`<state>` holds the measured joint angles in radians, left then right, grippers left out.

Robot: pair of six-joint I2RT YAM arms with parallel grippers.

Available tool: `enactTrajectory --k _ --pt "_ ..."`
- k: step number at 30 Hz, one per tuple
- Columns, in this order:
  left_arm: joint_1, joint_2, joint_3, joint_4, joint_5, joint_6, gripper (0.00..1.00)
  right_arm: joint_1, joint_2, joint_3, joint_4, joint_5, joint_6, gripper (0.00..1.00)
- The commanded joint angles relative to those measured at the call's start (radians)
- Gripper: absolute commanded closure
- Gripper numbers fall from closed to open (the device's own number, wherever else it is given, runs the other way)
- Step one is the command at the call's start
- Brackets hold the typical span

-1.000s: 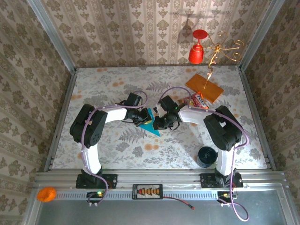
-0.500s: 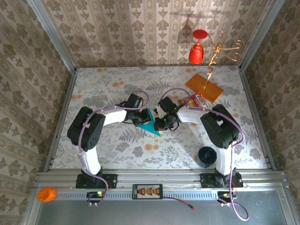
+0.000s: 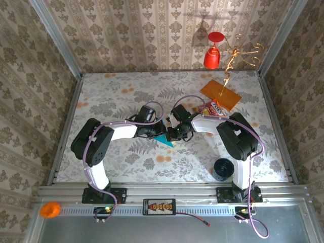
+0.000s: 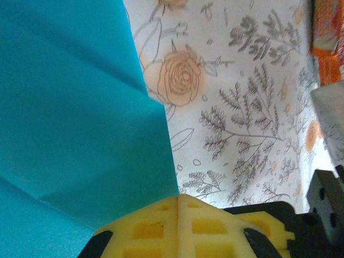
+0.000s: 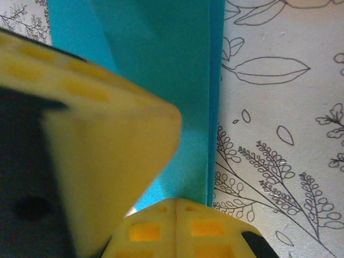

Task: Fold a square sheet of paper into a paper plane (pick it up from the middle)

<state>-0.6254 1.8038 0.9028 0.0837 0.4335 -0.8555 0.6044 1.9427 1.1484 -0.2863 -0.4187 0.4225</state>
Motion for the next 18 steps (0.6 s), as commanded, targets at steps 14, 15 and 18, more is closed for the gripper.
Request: enactTrajectory --k 14,15,18 --pt "0.066 0.047 -0.011 0.002 -0.052 0.070 0.97 -0.008 0.068 -0.064 -0.153 0.138 -0.002 1.00" --pt "0.075 0.048 -0.006 -0.006 -0.053 0.080 0.97 -0.009 0.068 -0.070 -0.160 0.145 -0.003 1.00" --pt "0.111 0.054 0.013 -0.034 -0.053 0.114 0.97 -0.010 0.068 -0.081 -0.176 0.168 -0.004 1.00"
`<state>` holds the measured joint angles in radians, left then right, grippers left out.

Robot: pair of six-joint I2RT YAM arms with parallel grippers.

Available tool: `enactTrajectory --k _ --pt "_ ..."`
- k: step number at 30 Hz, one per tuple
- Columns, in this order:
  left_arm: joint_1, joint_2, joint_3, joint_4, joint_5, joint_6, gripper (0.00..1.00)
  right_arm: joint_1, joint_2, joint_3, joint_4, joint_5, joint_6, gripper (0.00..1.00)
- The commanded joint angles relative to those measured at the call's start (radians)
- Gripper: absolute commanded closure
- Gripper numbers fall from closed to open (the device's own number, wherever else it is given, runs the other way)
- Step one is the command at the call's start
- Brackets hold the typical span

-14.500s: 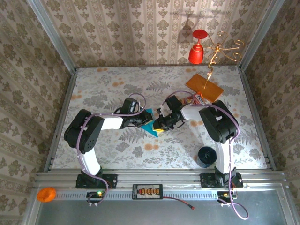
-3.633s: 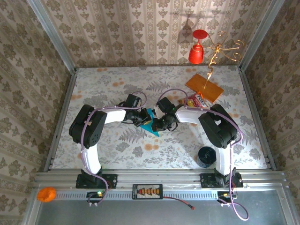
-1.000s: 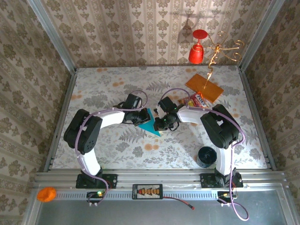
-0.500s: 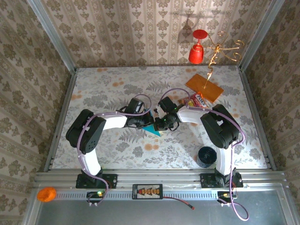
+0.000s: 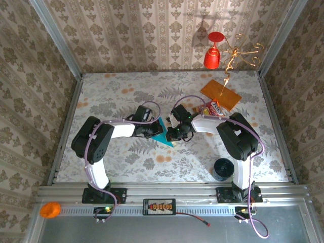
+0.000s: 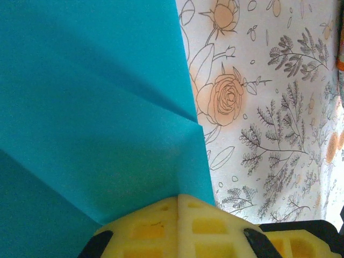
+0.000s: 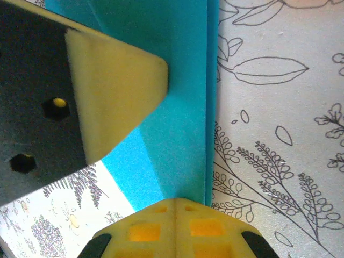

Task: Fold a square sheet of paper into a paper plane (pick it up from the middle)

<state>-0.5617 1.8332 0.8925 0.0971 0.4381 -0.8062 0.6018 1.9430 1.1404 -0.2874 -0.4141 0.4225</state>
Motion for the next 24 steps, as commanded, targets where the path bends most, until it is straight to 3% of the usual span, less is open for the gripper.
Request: enactTrajectory --k 1,13,24 --pt "0.062 0.027 0.028 -0.056 -0.058 0.079 0.97 -0.008 0.069 -0.077 -0.178 0.168 -0.005 1.00" --pt "0.273 0.067 0.039 -0.073 -0.054 0.153 0.97 -0.013 0.061 -0.103 -0.169 0.175 0.006 1.00" --pt "0.318 0.047 0.153 -0.174 -0.053 0.196 0.95 -0.014 0.050 -0.095 -0.159 0.137 0.010 1.00"
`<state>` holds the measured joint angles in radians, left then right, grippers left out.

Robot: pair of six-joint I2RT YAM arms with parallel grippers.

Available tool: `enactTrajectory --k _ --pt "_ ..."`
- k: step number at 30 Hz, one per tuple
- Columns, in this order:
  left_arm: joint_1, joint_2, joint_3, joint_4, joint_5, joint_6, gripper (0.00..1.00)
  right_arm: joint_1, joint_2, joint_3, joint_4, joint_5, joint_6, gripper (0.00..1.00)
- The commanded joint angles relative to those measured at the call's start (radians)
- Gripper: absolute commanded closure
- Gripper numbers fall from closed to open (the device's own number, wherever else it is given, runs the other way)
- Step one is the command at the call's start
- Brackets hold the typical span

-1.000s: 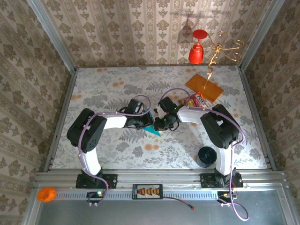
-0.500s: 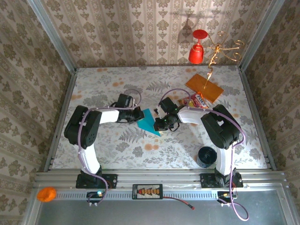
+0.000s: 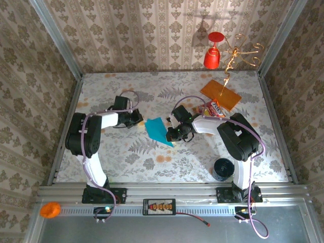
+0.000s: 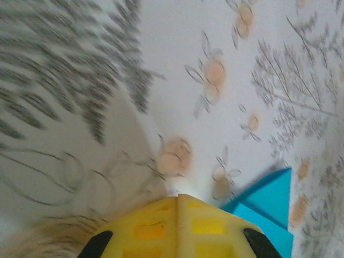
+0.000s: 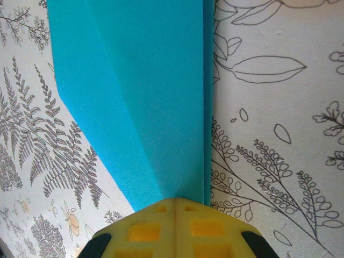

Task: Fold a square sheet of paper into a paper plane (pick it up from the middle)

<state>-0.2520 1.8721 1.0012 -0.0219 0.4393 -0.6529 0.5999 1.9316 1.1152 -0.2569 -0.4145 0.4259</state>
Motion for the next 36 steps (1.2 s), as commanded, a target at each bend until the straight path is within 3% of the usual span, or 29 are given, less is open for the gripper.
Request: enactTrajectory --k 1,6,11,17,22,29,36 --pt "0.008 -0.003 0.049 -0.060 -0.055 0.042 0.95 -0.012 0.055 -0.066 -0.183 0.128 0.008 1.00" --pt "-0.009 -0.103 0.036 -0.054 -0.060 0.010 0.93 -0.017 0.002 -0.032 -0.134 0.065 0.028 0.99" --pt "-0.103 -0.160 -0.002 -0.039 -0.060 -0.030 0.92 -0.018 0.028 0.006 -0.157 0.052 0.031 0.99" --pt "-0.266 -0.100 -0.026 0.026 -0.042 -0.109 0.93 -0.018 0.058 -0.015 -0.175 0.071 0.028 0.99" --pt "-0.339 -0.031 -0.015 0.057 -0.027 -0.141 0.93 -0.018 0.060 -0.014 -0.185 0.083 0.026 0.99" --pt "-0.308 0.020 -0.009 0.049 -0.053 -0.128 0.94 -0.019 0.061 -0.024 -0.188 0.098 0.025 0.99" --pt "-0.160 0.061 -0.008 0.040 -0.035 -0.036 0.94 -0.034 0.061 -0.044 -0.193 0.099 0.021 0.99"
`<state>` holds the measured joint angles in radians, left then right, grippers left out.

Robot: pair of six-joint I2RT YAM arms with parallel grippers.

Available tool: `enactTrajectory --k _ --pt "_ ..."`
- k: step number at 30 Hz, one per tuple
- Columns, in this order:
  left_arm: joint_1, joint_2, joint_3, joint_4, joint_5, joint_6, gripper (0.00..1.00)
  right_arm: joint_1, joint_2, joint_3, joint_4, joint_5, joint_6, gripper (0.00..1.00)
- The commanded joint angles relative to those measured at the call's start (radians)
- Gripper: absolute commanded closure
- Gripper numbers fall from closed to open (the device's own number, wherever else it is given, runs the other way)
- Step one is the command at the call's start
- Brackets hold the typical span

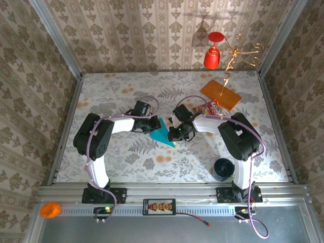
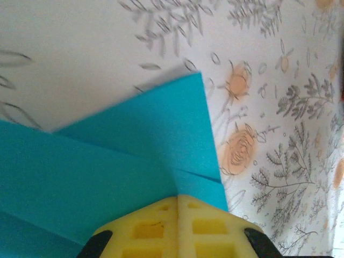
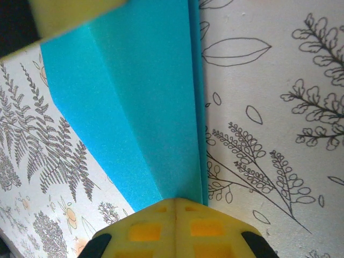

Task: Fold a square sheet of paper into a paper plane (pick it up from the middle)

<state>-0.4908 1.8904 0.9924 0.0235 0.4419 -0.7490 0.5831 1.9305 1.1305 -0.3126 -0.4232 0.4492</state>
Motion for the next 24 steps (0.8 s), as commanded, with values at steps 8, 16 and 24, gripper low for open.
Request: enactTrajectory --k 8,16,24 --pt "0.219 0.099 0.101 -0.059 -0.019 0.140 0.94 -0.021 0.062 -0.063 -0.128 0.098 0.001 0.99" --pt "0.277 0.043 0.101 -0.053 -0.014 0.164 0.93 -0.023 0.051 -0.057 -0.103 0.062 0.022 0.99" --pt "0.247 -0.154 0.027 -0.047 -0.044 0.107 0.79 -0.052 -0.076 -0.035 0.092 -0.104 0.098 0.82"
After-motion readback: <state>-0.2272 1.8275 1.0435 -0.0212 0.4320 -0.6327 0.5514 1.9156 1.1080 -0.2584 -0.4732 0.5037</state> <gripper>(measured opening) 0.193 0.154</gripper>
